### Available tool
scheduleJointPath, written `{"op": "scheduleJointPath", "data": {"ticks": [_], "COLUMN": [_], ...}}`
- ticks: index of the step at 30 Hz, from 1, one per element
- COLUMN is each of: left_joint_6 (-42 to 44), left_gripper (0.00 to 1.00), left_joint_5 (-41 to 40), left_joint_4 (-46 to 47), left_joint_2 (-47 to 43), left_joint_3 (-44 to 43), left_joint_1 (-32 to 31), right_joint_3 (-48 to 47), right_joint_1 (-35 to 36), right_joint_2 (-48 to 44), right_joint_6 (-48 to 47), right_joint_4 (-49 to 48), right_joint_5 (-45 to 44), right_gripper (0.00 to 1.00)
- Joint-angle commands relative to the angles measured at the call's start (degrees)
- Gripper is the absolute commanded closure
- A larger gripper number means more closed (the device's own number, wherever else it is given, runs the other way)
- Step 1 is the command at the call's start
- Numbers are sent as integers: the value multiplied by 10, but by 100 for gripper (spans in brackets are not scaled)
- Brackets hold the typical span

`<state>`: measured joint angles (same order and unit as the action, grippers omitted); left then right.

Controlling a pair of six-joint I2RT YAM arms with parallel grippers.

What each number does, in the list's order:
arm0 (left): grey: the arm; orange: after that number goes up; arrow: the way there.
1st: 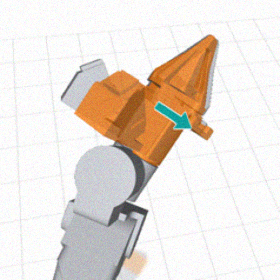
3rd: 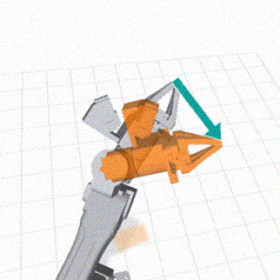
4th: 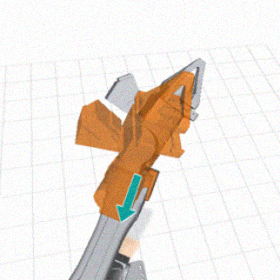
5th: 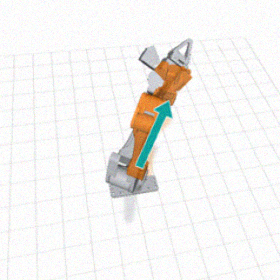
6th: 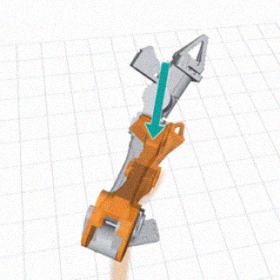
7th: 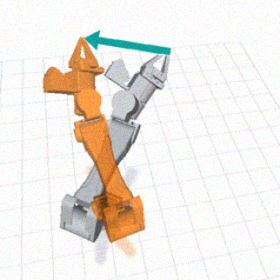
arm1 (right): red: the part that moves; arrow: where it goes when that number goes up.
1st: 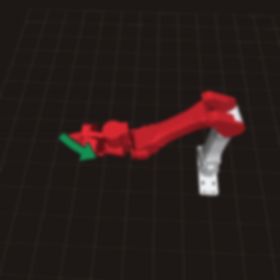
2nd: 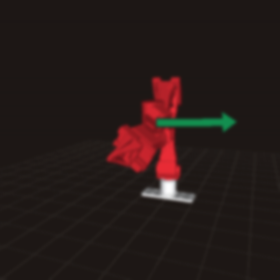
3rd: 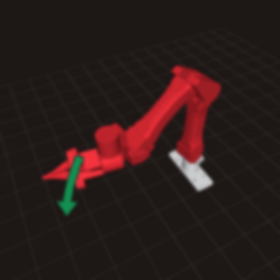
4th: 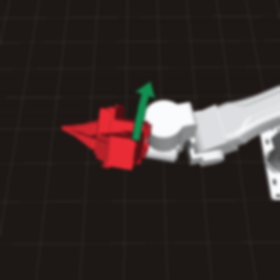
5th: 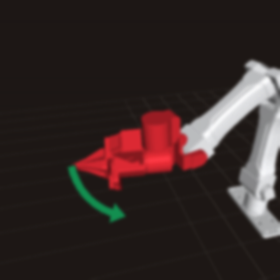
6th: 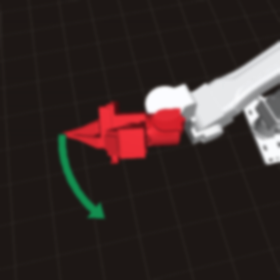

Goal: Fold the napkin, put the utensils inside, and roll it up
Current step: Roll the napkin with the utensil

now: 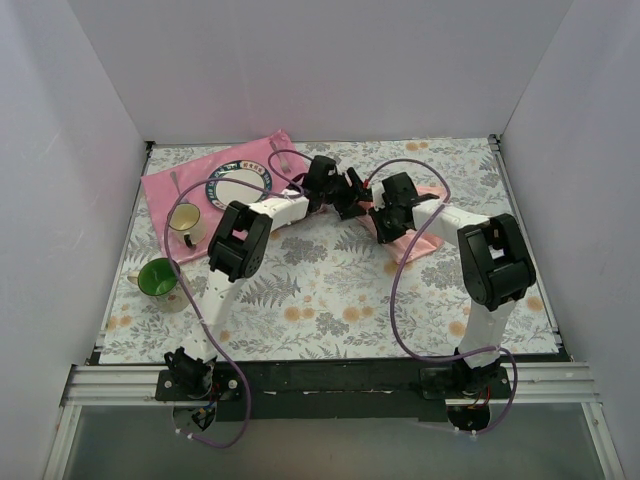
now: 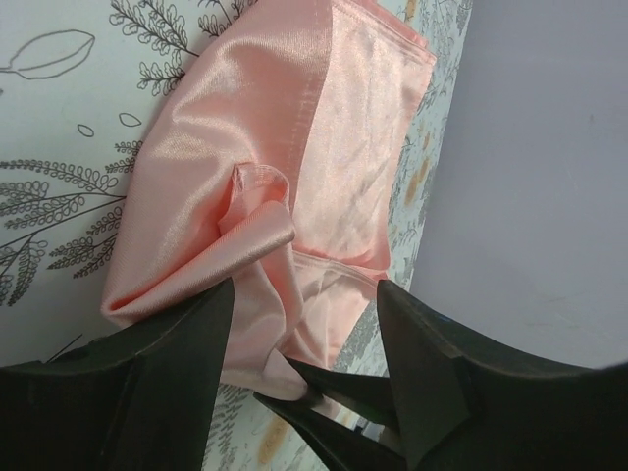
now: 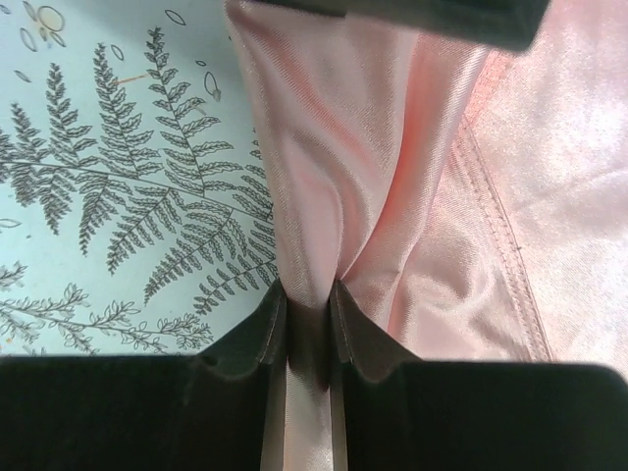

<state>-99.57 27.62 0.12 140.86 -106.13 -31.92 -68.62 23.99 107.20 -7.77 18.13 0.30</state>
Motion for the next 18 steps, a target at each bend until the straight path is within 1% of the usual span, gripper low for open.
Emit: {"op": "scheduleJointPath", "data": {"ticks": [1,2,3,5,6,10,11,13,14,15,16,18], "left_joint_6": [39,45,55,66,79,94,99,106,107,107,93,74], "left_gripper": [38,38,35,34,33,33,34,35,35,36,36,36], "left_joint_5": [1,-3,-12,-19,-33,-73,-89,-138,-154,-168,-197,-216], "left_joint_4": [-83,-88,-100,-115,-123,-162,-187,-204,-218,-225,-231,-249], "left_joint_2": [-72,-85,-95,-126,-136,-189,-212,-238,-265,-276,-291,-326], "left_joint_3": [-29,-28,-28,-26,-26,-5,12,43,60,100,121,184], "left_joint_1": [32,37,40,43,43,38,32,22,11,5,-2,-19], "right_joint_3": [28,31,33,37,38,54,64,77,89,95,98,104], "right_joint_1": [-25,-30,-34,-44,-46,-61,-64,-70,-71,-74,-77,-79], "right_joint_2": [17,16,16,18,19,20,20,23,25,32,35,48], "right_joint_6": [10,10,10,16,18,54,62,86,96,102,116,122], "right_joint_4": [40,35,32,29,26,-4,-12,-39,-52,-70,-74,-81], "right_joint_5": [144,160,202,240,274,353,366,403,418,440,447,465], "right_gripper": [99,99,99,99,99,99,99,99,99,99,99,99]}}
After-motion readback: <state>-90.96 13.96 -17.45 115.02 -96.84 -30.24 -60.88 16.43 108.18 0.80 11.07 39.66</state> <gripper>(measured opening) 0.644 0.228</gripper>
